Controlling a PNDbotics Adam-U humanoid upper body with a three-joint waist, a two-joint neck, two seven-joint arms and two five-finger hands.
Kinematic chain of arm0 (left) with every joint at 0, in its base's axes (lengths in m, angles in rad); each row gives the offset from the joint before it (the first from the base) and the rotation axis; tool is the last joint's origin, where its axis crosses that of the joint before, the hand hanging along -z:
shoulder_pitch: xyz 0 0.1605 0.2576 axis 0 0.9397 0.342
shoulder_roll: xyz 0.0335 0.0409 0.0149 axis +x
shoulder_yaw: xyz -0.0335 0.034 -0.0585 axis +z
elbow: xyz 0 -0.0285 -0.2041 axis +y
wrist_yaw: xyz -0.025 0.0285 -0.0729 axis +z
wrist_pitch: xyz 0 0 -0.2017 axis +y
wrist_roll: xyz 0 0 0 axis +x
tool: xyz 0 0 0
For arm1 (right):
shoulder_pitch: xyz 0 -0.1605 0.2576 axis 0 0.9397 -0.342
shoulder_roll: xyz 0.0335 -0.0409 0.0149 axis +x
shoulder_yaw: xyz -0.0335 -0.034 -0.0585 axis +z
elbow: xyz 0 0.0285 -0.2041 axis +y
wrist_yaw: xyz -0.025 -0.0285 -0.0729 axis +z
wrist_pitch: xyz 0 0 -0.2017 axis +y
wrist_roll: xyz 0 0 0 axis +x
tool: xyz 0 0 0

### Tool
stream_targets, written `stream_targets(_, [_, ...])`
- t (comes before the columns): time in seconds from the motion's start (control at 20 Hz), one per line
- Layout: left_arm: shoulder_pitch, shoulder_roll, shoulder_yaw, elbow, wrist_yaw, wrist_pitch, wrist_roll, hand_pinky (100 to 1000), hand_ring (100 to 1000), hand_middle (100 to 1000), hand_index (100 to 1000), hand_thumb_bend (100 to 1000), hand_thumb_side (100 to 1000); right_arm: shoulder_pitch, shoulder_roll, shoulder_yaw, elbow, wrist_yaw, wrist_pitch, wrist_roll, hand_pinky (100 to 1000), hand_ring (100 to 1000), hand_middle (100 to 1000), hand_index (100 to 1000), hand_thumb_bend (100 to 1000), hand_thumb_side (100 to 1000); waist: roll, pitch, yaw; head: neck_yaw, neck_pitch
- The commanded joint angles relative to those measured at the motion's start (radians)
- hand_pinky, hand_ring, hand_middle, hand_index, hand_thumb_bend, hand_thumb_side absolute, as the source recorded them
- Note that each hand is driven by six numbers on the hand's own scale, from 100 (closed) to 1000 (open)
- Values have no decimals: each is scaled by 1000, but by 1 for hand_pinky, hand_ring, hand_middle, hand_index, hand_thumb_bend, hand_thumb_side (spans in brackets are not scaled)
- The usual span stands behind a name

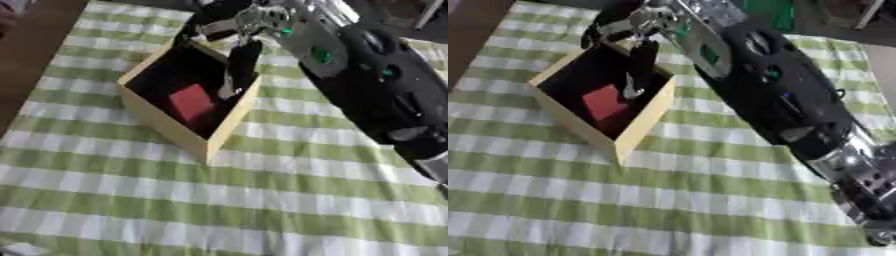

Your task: Pick up objects on the table and place them in the box.

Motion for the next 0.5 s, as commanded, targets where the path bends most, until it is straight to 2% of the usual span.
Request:
stream_targets(0.05, [-1,12,9,-17,-2,2,3,1000,488,477,688,117,119,-12,-61,-66,-85,-44,32,-33,979,996,877,951,230,100,12,-25,-2,9,4])
stream_targets(0.2, [1,13,12,-17,-6,1,7,1000,489,478,688,121,116,10,-108,-113,-158,-85,64,-70,961,978,852,907,100,100,16,-27,-4,21,11])
stream_targets(0.5, [3,15,19,-17,-14,-3,20,1000,490,478,689,130,110,101,-215,-228,-297,-166,138,-155,925,938,798,848,100,126,27,-28,-14,41,20])
